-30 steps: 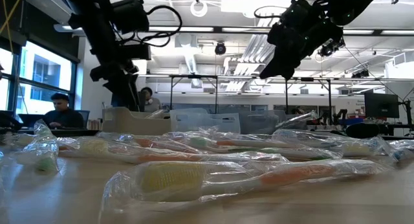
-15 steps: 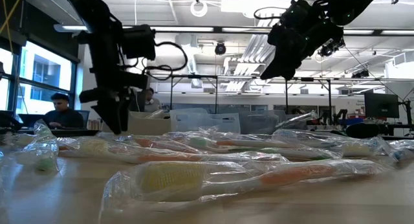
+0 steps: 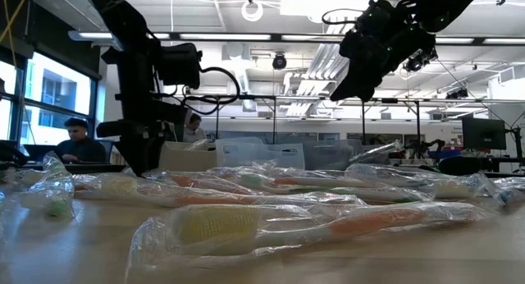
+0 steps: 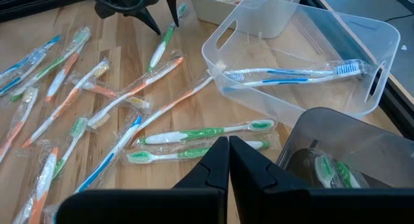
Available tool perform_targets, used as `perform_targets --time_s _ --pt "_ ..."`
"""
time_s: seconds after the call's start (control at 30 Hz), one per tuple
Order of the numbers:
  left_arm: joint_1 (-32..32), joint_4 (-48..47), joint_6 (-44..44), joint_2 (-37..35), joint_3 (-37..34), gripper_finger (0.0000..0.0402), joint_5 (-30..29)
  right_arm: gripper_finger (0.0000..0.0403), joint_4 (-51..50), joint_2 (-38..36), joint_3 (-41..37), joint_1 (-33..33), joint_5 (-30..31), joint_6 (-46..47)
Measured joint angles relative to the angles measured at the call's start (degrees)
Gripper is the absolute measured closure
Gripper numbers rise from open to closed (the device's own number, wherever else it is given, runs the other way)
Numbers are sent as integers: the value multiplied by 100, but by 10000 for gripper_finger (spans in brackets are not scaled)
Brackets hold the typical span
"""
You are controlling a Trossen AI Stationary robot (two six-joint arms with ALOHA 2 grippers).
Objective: Pick & Place Toothbrushes
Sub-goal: Put the green toothbrush into the black bin
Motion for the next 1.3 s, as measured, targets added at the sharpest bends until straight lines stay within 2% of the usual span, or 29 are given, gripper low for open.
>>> perform_targets --time_s 0.17,0.6,1.13,1.3 --pt "0 -5 -10 5 -5 218 85 398 0 0 0 0 0 0" --pt "-11 -24 -18 14 -14 313 174 398 0 0 0 1 1 0" --pt "-7 -274 -276 16 -14 386 236 398 0 0 0 0 1 9" --pt "-7 -298 -227 -82 -14 396 253 398 0 0 0 2 0 28"
